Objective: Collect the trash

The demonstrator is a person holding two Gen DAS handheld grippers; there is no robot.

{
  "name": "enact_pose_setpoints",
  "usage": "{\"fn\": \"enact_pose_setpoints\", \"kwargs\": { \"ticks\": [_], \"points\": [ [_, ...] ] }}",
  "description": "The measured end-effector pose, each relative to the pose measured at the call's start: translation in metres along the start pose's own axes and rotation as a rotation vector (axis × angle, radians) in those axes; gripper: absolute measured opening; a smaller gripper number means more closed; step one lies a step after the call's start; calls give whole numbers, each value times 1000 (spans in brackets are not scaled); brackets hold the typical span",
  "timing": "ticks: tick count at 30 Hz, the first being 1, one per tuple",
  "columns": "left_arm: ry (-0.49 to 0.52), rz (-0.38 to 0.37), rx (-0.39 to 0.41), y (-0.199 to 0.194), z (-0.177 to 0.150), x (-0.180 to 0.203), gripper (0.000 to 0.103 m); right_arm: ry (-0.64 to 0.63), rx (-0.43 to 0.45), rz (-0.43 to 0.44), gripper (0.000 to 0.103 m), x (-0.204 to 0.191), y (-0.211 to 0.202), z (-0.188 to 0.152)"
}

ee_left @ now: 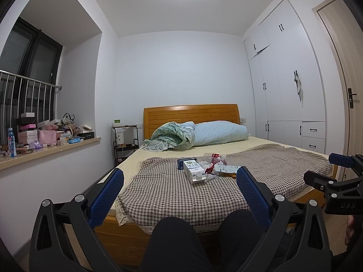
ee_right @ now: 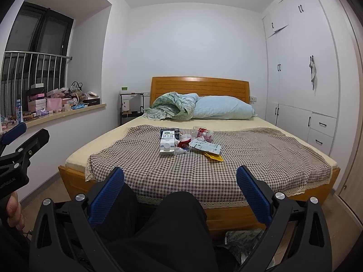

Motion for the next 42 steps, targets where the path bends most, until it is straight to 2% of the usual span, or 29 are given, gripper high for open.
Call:
{"fn": "enact_pose_setpoints", "kwargs": {
  "ticks": [6, 24, 37, 42],
  "points": [
    [-3, 3, 3, -1, -1, 0, 96, 9, -26, -4, 95, 3, 5, -2],
    [-9, 7, -6, 0, -2, -1, 96, 21, -18, -16, 95, 7, 2, -2],
    [-24, 15, -54, 17, -7, -4, 96, 35, -43, -14, 95, 11, 10, -6],
    [-11, 29, -58, 35, -3, -7, 96, 42, -65, -9, 95, 14, 22, -5]
  ]
}}
Point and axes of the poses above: each gripper's, at about its wrist camera, not at the fingertips, and y roughly the way its jaws point, x to its right, z to its top, the point moved 3 cm from there along y, roughly the way its jaws point, and after that the axes turned 5 degrees about -y, right-handed, at the moved point
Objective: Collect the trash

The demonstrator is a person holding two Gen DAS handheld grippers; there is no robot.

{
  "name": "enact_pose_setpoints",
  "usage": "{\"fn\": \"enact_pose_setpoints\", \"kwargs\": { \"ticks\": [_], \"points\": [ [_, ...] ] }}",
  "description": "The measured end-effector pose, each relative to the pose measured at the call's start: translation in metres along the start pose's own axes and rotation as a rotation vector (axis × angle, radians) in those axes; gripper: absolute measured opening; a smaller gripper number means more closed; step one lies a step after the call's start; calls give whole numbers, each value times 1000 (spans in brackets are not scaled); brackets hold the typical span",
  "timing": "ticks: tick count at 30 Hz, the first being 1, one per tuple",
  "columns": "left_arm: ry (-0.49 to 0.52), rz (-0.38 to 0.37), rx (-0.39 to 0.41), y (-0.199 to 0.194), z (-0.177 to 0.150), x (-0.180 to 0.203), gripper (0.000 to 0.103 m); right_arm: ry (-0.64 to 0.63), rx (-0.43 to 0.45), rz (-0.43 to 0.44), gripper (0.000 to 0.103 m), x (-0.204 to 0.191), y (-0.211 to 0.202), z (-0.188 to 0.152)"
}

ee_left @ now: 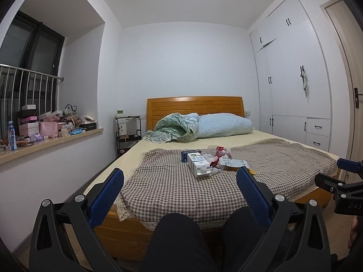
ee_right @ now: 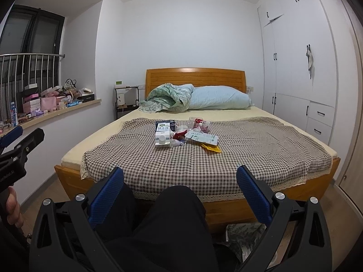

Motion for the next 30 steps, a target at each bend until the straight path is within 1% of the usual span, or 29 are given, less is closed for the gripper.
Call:
{"fn": "enact_pose_setpoints", "kwargs": {
  "ticks": [6, 8, 11, 14, 18, 24, 27, 30],
  "points": [
    [32, 6, -23, 39, 0, 3, 96, -26, -21, -17, 95, 4, 29, 4],
    [31, 18, -38, 62, -1, -1, 96, -36, -29, -30, 95, 9, 45, 7],
    [15, 25, -68, 96, -3, -6, 96, -38, -31, -28, 95, 15, 64, 10],
    [0, 32, -76, 123, -3, -8, 96, -33, -27, -28, 95, 23, 86, 16],
    [-16, 41, -97, 170, -4, -7, 96, -44, -35, -43, 95, 31, 120, 22],
    [-5, 31, -142, 230, -13, 2, 96, 2, -79, -35, 95, 42, 174, 24],
    [0, 24, -175, 260, -22, 10, 96, 23, -87, -35, 95, 46, 195, 26],
    [-17, 21, -206, 287, -33, 17, 96, 43, -108, -43, 95, 51, 216, 25]
  ]
}}
Point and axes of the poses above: each gripper's, at about its wrist camera, not at the fingertips, and y roughly the way its jaws point, x to its right, z to its top, the point moved 3 cm from there along y, roughly the way its jaws point, and after that the axes turned 5 degrees about -y, right-handed, at the moved point
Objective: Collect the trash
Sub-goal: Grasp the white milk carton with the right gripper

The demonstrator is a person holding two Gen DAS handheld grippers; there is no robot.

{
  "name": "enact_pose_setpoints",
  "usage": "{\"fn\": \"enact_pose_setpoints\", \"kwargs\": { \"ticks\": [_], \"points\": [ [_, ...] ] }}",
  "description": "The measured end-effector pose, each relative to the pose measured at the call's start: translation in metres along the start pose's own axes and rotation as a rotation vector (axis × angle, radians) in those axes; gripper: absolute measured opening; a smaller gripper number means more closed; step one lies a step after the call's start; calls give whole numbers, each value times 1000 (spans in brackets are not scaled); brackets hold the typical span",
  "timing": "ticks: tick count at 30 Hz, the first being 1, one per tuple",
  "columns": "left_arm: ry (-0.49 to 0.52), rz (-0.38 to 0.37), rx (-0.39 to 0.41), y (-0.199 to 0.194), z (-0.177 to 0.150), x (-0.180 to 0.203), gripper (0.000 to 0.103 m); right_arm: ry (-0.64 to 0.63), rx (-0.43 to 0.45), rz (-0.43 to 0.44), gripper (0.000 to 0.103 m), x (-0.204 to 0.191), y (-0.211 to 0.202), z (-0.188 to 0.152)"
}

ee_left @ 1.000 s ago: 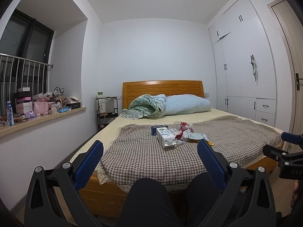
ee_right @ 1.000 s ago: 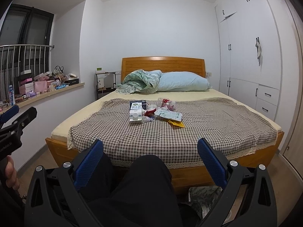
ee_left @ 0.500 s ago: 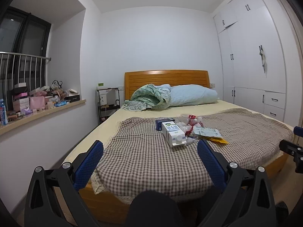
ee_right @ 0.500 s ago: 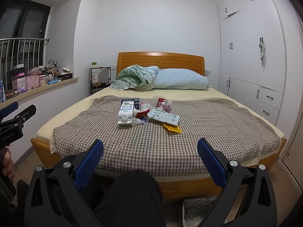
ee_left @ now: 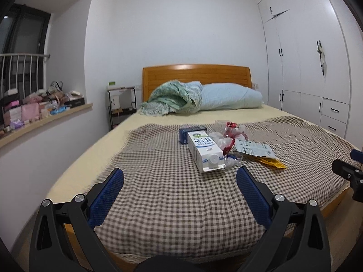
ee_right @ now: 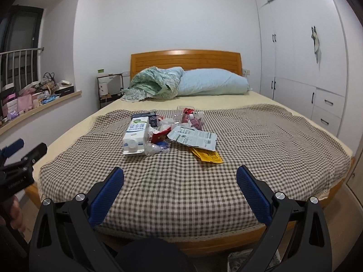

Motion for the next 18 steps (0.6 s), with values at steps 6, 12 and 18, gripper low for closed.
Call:
{"fn": "enact_pose_setpoints", "kwargs": {
  "ticks": [6, 12, 18],
  "points": [
    [-45, 27, -46, 51, -11, -4, 96, -21, -36, 8, 95, -7, 51, 1],
    [-24, 130, -29, 97, -10, -43, 96, -37, -108, 167, 95, -47, 130, 12],
    [-47, 185, -78, 132, -19, -84, 96, -125, -156, 262, 95, -105, 221, 41]
  ]
}}
Point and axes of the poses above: each gripper's, at about its wrist camera, not at the fingertips, and y roughly the way its jaws point, x to its right, z to its top, the point moved 3 cm from there along y, roughly the way its jaws point, and after that the axes turned 5 degrees about -y, right-handed, at the moved point
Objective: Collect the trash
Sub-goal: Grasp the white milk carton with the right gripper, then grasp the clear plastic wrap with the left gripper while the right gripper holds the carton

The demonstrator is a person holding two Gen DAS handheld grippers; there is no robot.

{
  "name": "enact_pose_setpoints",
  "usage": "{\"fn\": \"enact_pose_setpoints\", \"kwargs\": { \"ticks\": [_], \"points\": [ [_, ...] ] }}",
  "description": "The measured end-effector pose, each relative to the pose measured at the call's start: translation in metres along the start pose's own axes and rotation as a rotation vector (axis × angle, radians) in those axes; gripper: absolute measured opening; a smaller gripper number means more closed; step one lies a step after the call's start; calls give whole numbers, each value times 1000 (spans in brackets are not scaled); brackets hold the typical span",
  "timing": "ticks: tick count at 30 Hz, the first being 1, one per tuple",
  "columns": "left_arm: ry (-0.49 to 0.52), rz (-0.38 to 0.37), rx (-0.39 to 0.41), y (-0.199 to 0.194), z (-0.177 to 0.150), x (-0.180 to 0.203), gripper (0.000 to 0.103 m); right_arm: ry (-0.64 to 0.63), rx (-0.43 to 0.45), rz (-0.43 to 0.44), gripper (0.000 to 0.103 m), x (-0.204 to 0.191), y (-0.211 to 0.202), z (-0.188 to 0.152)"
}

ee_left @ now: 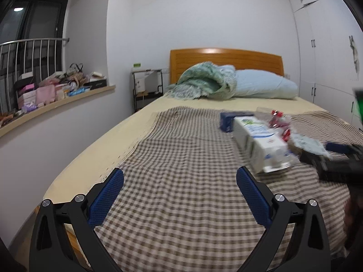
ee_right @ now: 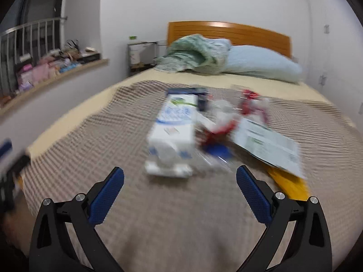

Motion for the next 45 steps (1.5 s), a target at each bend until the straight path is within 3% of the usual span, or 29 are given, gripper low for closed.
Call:
{"fn": "enact_pose_setpoints", "kwargs": {
  "ticks": [5, 10, 12, 13, 18, 21, 24, 31, 33, 35, 39, 42, 45],
  "points": [
    [-42, 9, -72, 26, -5, -19, 96, 25, -68, 4, 95, -8, 72, 19],
    [-53, 25, -61, 32, -3, -26, 96, 43, -86, 13, 95, -10, 97, 15],
    [-46, 32, -57, 37, 0, -24, 96, 33, -103, 23, 73, -12, 106, 12],
    [-44, 38, -56, 40, 2, -23, 96, 22, -108, 21, 72, -13, 108, 12],
    [-45, 26, -28, 46, 18, -11, 96, 11, 49, 38, 70, -5, 67, 41],
    [-17, 0, -12, 48, 28, 8, 96, 26, 151, 5, 70, 25, 16, 59],
    [1, -61, -33, 54, 33, 33, 96, 42, 199, -48, 69, 62, -25, 60],
    [44, -197, -98, 64, 26, 99, 96, 83, 219, -230, 69, 143, -107, 7],
    [82, -230, -107, 67, 21, 121, 96, 87, 187, -233, 70, 158, -115, -20],
    [122, -272, -135, 75, 15, 142, 96, 84, 117, -187, 70, 161, -110, -49],
    [136, -390, -252, 104, 9, 183, 96, 66, -44, -189, 71, 159, -85, -100],
    [121, -479, -342, 131, 5, 212, 96, 73, -30, -197, 78, 158, -79, -108],
    [122, -427, -390, 162, 1, 235, 85, 92, -33, -199, 78, 162, -69, -108]
  ]
}}
Point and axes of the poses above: each gripper's, at about its wrist camera, not at the fingertips, and y roughly the way its jaws point, x to its right, z to its top, the point moved 3 cm from there along y, roughly the way its jaws point, and after that the axes turned 5 degrees about -y, right-handed, at the moved point
